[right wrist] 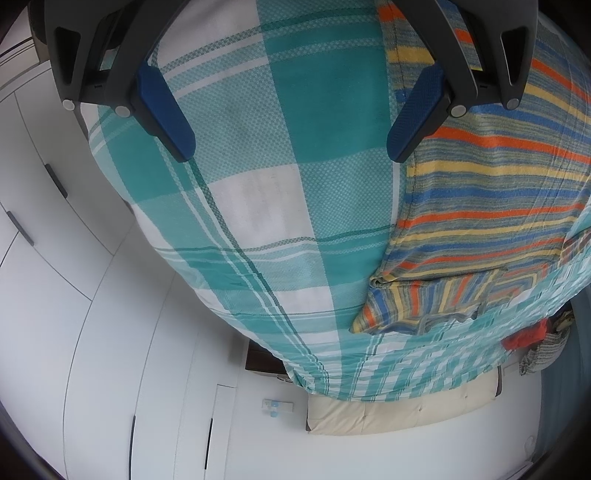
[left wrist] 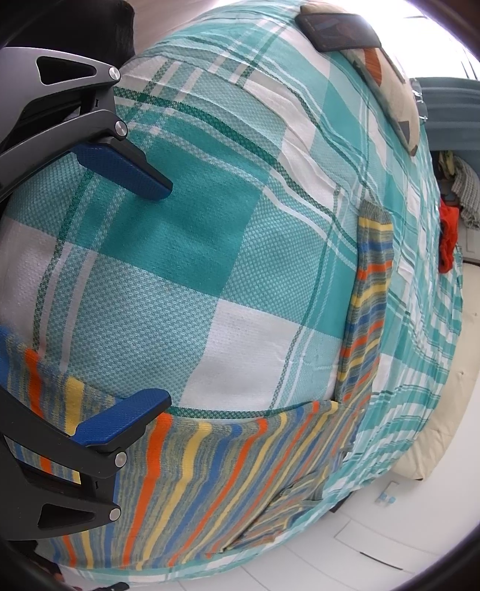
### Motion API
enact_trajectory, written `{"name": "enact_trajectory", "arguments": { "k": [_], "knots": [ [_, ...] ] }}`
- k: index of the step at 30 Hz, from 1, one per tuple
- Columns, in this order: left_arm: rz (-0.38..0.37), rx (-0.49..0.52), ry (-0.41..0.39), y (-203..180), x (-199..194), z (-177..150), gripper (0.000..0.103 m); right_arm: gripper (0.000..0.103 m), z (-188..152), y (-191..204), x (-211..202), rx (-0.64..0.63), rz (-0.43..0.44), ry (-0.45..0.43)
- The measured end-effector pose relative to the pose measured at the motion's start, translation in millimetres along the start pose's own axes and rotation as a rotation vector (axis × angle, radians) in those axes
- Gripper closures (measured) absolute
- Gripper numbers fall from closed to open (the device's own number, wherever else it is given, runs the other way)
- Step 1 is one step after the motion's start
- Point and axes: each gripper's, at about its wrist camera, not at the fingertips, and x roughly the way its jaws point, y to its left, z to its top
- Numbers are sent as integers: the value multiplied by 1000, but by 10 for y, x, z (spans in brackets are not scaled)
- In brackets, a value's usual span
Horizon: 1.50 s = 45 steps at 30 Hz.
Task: Fold small clothes
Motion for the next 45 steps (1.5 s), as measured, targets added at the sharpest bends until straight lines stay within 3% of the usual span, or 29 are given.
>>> {"name": "enact_trajectory", "arguments": {
  "k": [10, 14, 16, 20, 23, 25, 27, 30, 31, 32, 34, 36, 39, 45],
  "knots": [
    [7, 19, 11, -28, 27, 4, 1, 1, -10, 27, 17, -1, 5, 3],
    [-183, -146, 38, 228, -57, 153, 1, 1, -9, 28, 12, 0, 3, 1],
    [-235, -216, 18, 429, -96, 382, 1, 1, -5, 18, 7, 5, 4, 1],
    [-181, -289, -71, 866, -99, 1062, 1, 1, 11, 7, 11, 12, 10, 3],
    [-110, -280, -107, 1041, 70, 1572, 2, 1, 10, 9, 20, 16, 15, 9],
    [-101, -248, -78, 1044, 290, 1824, 6, 1, 12, 19, 39, 15, 19, 17],
    [-113, -230, -5, 990, 593, 1988, 15, 1, 7, 38, 52, 6, 15, 22],
    [-46, -247, 68, 938, 971, 2021, 25, 1, -8, 59, 76, -5, 10, 33],
    [-27, -250, 84, 918, 1043, 1994, 35, 1, -12, 65, 83, -8, 8, 37],
    [-9, -236, 91, 880, 1107, 1984, 62, 1, -14, 67, 92, -9, 6, 40],
    [26, -165, 107, 741, 1146, 2007, 100, 1, -14, 50, 102, -6, 7, 44],
    [55, -94, 69, 563, 1013, 2110, 101, 1, -9, 24, 108, 6, 11, 48],
    [17, 45, -36, 70, 574, 2359, 102, 1, 13, -38, 108, 37, 24, 48],
    [-199, 363, -152, -1489, -148, 2605, 102, 1, 60, -60, 108, 75, 61, 47]
  ]
}}
